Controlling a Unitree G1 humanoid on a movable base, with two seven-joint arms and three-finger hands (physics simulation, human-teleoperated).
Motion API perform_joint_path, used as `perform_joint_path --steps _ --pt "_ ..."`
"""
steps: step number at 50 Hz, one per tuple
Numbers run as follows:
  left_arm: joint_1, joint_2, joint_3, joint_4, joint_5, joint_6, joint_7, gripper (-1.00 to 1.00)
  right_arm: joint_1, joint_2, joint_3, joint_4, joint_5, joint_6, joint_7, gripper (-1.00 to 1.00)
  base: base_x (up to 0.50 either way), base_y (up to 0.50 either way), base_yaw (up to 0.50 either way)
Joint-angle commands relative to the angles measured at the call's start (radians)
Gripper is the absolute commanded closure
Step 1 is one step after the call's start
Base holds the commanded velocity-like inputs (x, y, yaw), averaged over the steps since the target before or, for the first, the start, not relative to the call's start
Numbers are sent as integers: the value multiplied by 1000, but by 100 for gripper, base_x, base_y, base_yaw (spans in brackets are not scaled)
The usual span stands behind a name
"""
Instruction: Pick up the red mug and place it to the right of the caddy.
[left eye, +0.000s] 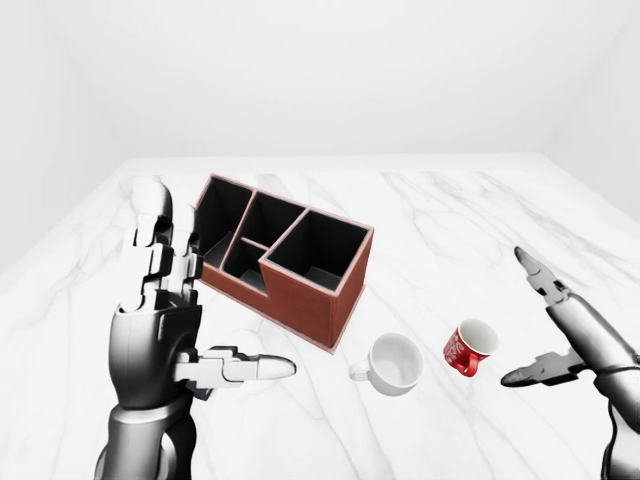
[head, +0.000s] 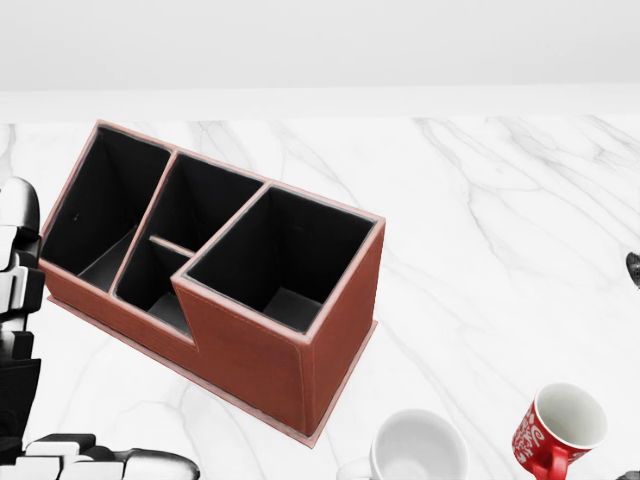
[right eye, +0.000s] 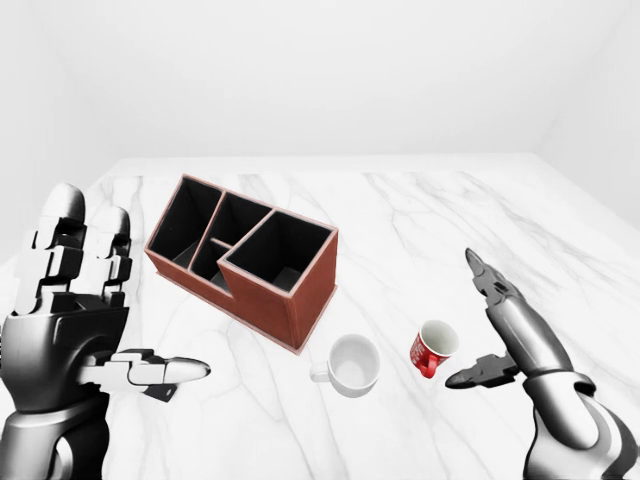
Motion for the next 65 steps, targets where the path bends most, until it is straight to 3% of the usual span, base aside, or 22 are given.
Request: perform_joint_path --steps 1,3,11,12,17,23,24,27,33,44,65 --pt "1 1 -4 2 1 0 2 -100 -31 -46 41 129 -81 -51 0 -98 0 0 0" --pt "-2 1 0 4 -1 0 1 -100 -44 -63 50 162 -101 -64 0 -98 0 0 0" --pt "1 2 -8 6 4 0 3 -100 -82 -78 124 240 -154 -49 0 -98 0 0 0" --pt "-1 2 -7 12 3 0 3 -100 -79 -86 140 254 -182 -69 0 -98 0 0 0" --pt "-1 2 0 4 -1 0 1 -100 -90 -73 160 200 -203 -27 0 -98 0 0 0" --pt "-2 1 0 8 1 0 -1 -100 -89 -84 174 233 -237 -64 0 -98 0 0 0" --pt "-3 1 -1 12 3 0 0 -100 -103 -87 172 234 -233 -51 0 -98 0 0 0" --pt "-4 1 -6 17 6 0 2 -100 -111 -97 171 245 -239 -52 0 -98 0 0 0" --pt "-6 3 4 8 0 0 0 -100 -82 -109 164 306 -278 -112 0 -98 0 0 0" --pt "-6 0 1 14 5 0 2 -100 -66 -118 138 351 -321 -112 0 -98 0 0 0" --pt "-8 2 -6 30 13 0 6 -100 -116 -149 201 491 -381 -112 0 -98 0 0 0"
